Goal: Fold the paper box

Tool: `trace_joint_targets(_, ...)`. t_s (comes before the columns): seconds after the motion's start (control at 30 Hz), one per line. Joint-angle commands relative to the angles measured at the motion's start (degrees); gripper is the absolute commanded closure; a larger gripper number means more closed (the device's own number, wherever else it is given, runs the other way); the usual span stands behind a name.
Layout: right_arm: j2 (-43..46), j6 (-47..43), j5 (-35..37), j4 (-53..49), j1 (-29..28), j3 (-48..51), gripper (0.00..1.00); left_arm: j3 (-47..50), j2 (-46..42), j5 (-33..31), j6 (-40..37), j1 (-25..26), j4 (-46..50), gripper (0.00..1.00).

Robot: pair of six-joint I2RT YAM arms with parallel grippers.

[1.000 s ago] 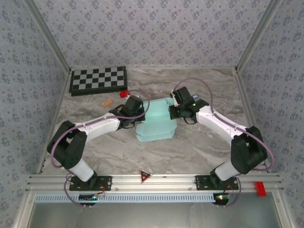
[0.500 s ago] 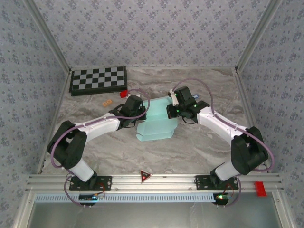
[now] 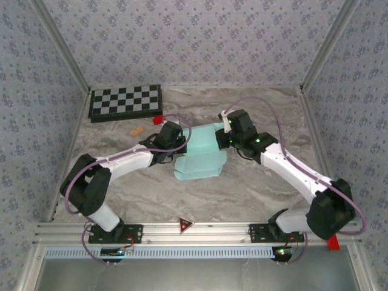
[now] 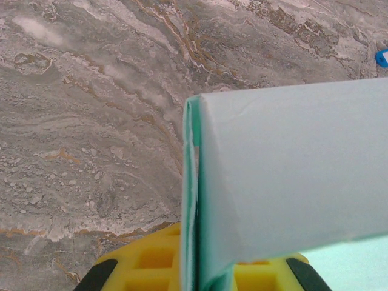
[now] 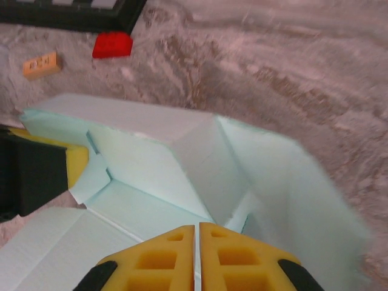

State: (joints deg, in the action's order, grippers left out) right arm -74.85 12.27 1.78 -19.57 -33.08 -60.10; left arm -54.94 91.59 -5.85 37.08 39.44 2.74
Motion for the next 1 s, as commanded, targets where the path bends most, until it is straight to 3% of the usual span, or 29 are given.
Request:
trace_joint_targets(0.0, 3.7, -1.3, 5.0, -2.3, 0.3, 1.2, 0.86, 0.0, -1.6, -0.8, -0.4, 0.4, -1.7, 1.00)
trace_joint_targets(0.17, 7.5, -1.0, 13.8, -4.7, 0.7, 1.1, 0.84, 0.2, -1.7, -0.9, -0.9, 0.4, -1.6, 1.00)
trace_joint_targets(0.37, 9.4, 0.0, 16.8, -6.1, 3.9, 2.3, 0.84, 0.4, -1.8, -0.5, -1.1, 0.4, -1.9, 1.00)
trace_joint_targets(0.63, 5.9, 0.1, 4.2, -3.2, 11.4, 5.4, 0.85, 0.8, -2.4, 0.5, -1.3, 0.4, -2.6, 1.00)
trace_joint_targets(0.97, 1.8, -2.9, -5.6, 2.1, 12.8, 6.7, 0.85, 1.2, -2.3, 2.0, -1.0, 0.4, -3.8, 1.00)
